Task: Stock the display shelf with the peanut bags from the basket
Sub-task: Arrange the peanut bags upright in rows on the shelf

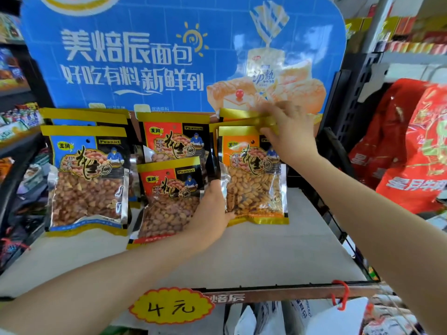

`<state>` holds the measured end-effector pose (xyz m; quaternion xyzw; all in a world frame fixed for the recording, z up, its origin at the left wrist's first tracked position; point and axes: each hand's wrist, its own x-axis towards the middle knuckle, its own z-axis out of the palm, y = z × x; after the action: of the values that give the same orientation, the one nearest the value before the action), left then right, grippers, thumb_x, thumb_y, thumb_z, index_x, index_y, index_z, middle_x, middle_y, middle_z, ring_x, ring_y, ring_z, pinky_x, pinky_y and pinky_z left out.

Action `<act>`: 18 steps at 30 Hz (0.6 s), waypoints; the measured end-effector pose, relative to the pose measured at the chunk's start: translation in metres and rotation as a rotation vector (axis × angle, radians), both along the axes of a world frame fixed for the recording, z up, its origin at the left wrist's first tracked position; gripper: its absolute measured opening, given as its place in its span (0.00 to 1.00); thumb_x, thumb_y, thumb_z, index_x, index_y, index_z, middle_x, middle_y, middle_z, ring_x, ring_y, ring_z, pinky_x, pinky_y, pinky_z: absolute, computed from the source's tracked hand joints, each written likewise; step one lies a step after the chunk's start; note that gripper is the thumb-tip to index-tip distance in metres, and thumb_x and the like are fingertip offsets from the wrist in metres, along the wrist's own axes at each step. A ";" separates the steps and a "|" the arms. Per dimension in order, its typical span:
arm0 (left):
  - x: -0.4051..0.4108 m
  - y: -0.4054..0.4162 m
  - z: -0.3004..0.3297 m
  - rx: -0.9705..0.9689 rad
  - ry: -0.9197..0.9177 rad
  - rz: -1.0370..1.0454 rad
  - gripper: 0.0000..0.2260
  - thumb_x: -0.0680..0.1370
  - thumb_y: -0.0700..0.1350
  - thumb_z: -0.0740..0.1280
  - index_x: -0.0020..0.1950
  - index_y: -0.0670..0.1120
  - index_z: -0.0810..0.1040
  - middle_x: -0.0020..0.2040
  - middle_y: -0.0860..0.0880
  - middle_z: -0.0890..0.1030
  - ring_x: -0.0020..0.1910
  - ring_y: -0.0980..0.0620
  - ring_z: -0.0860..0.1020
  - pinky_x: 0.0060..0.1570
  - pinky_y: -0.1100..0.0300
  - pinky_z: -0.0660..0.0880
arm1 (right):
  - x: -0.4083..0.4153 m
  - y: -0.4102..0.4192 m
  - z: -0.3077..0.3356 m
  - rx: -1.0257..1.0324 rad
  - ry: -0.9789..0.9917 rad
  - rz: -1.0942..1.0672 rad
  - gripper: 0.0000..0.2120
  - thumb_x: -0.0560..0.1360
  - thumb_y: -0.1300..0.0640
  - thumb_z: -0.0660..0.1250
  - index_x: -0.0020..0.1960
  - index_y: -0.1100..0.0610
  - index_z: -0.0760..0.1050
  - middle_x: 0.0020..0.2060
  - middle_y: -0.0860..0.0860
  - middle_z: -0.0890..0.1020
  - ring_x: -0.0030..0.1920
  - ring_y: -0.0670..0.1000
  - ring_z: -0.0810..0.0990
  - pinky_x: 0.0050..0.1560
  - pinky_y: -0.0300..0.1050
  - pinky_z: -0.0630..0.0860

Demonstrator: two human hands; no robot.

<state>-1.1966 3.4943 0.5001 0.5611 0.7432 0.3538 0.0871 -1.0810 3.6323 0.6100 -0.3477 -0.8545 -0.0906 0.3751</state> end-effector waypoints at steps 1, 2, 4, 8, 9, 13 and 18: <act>0.000 -0.001 0.000 -0.002 0.005 -0.001 0.30 0.71 0.41 0.73 0.67 0.41 0.60 0.65 0.42 0.69 0.65 0.45 0.70 0.60 0.58 0.67 | -0.005 -0.002 0.005 0.007 -0.078 0.063 0.16 0.76 0.56 0.63 0.63 0.56 0.72 0.61 0.60 0.75 0.59 0.63 0.73 0.57 0.57 0.71; -0.001 -0.002 -0.001 -0.009 0.001 -0.004 0.32 0.71 0.41 0.73 0.69 0.41 0.59 0.67 0.42 0.67 0.66 0.45 0.68 0.62 0.58 0.66 | -0.011 -0.003 0.008 -0.032 -0.157 0.107 0.13 0.77 0.57 0.61 0.61 0.57 0.74 0.60 0.60 0.76 0.59 0.63 0.74 0.57 0.58 0.72; -0.002 -0.005 -0.002 -0.020 -0.023 -0.010 0.36 0.71 0.41 0.74 0.71 0.42 0.56 0.71 0.43 0.64 0.69 0.46 0.66 0.65 0.59 0.64 | -0.022 -0.005 0.014 -0.118 -0.309 0.127 0.12 0.78 0.57 0.58 0.60 0.58 0.73 0.63 0.60 0.73 0.61 0.63 0.72 0.58 0.58 0.73; -0.003 -0.007 -0.004 -0.053 0.010 0.020 0.33 0.72 0.41 0.73 0.69 0.43 0.57 0.65 0.40 0.72 0.61 0.43 0.74 0.56 0.53 0.72 | -0.032 -0.006 0.024 -0.195 -0.385 0.101 0.12 0.79 0.57 0.56 0.58 0.60 0.72 0.59 0.61 0.75 0.58 0.62 0.73 0.54 0.55 0.73; -0.002 -0.007 -0.003 -0.072 0.029 0.035 0.31 0.72 0.41 0.72 0.67 0.42 0.57 0.60 0.39 0.75 0.55 0.41 0.77 0.50 0.52 0.73 | -0.033 -0.008 0.027 -0.234 -0.354 0.107 0.12 0.79 0.56 0.54 0.54 0.62 0.72 0.52 0.61 0.76 0.54 0.61 0.75 0.51 0.53 0.73; -0.001 -0.006 0.000 -0.113 0.079 0.053 0.27 0.74 0.42 0.71 0.64 0.39 0.58 0.47 0.40 0.77 0.44 0.43 0.78 0.37 0.57 0.69 | -0.030 -0.011 0.044 -0.377 -0.328 0.118 0.15 0.80 0.56 0.56 0.53 0.65 0.77 0.46 0.60 0.78 0.48 0.57 0.75 0.49 0.47 0.68; -0.001 -0.003 -0.001 -0.111 0.134 0.029 0.30 0.74 0.42 0.70 0.68 0.39 0.55 0.51 0.39 0.77 0.46 0.44 0.78 0.41 0.56 0.71 | -0.025 -0.002 0.038 -0.365 -0.477 0.002 0.12 0.77 0.60 0.63 0.58 0.60 0.78 0.59 0.57 0.80 0.59 0.58 0.76 0.60 0.47 0.72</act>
<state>-1.1971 3.4908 0.4995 0.5671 0.7739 0.2747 0.0630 -1.1064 3.6305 0.6481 -0.3774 -0.9210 -0.0143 0.0953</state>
